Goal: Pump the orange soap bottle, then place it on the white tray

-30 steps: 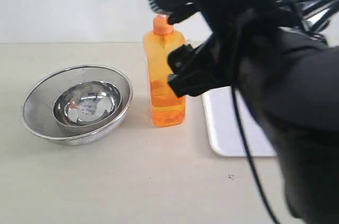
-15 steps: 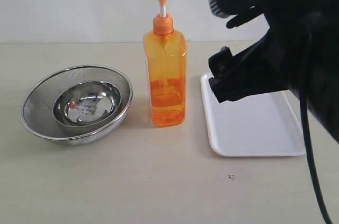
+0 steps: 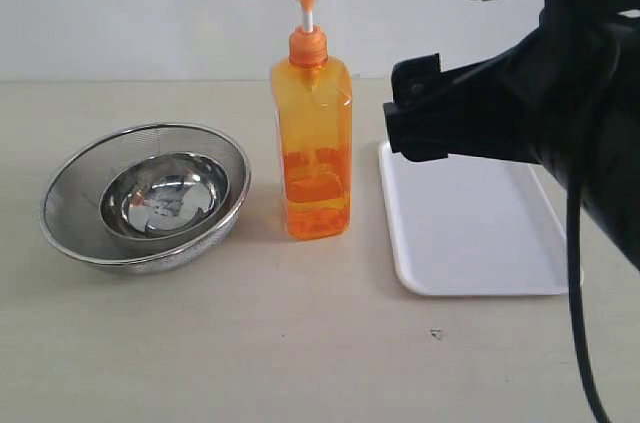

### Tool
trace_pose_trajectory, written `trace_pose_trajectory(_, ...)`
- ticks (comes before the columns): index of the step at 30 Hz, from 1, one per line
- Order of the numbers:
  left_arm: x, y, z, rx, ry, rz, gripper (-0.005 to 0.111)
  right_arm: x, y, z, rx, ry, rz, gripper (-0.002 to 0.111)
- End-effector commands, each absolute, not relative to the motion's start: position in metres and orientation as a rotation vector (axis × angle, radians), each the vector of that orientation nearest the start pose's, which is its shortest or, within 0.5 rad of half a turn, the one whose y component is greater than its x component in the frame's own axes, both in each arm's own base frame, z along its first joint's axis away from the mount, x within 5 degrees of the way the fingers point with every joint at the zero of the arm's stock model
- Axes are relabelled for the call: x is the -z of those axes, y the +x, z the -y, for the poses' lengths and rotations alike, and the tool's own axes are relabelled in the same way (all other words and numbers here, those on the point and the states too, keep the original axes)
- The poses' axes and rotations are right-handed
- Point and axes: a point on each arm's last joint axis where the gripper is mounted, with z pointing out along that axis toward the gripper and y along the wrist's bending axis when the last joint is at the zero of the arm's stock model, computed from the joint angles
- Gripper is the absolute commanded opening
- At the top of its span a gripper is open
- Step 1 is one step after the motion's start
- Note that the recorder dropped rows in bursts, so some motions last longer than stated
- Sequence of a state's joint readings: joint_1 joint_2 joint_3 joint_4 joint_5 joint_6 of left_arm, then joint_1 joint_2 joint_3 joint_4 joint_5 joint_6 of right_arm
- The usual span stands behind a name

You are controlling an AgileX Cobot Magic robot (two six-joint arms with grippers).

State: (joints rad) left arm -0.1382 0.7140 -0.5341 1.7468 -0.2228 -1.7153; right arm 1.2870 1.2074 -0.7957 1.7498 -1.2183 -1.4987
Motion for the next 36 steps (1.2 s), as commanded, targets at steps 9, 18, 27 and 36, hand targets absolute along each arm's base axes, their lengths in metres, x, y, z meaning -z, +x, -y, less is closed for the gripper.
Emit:
trace_pose_trajectory(9, -0.324, 0.145, 0.042, 0.285, 0.322, -1.674, 0.005, -0.316, 0.137, -0.176, 0.050, -0.187, -1.842, 0.038)
trace_pose_trajectory(18, -0.315, 0.160, 0.046, 0.310, 0.340, -1.744, 0.005, -0.313, 0.132, -0.198, -0.138, -0.410, -1.843, 0.001)
trace_pose_trajectory(27, -0.311, 0.176, 0.052, 0.318, 0.410, -1.789, 0.005, -0.312, 0.131, -0.201, -0.113, -0.512, -1.833, 0.001)
trace_pose_trajectory(36, -0.301, 0.221, 0.080, 0.446, 0.757, -1.761, 0.005, -0.311, 0.130, -0.202, -0.083, -0.576, -1.820, 0.001)
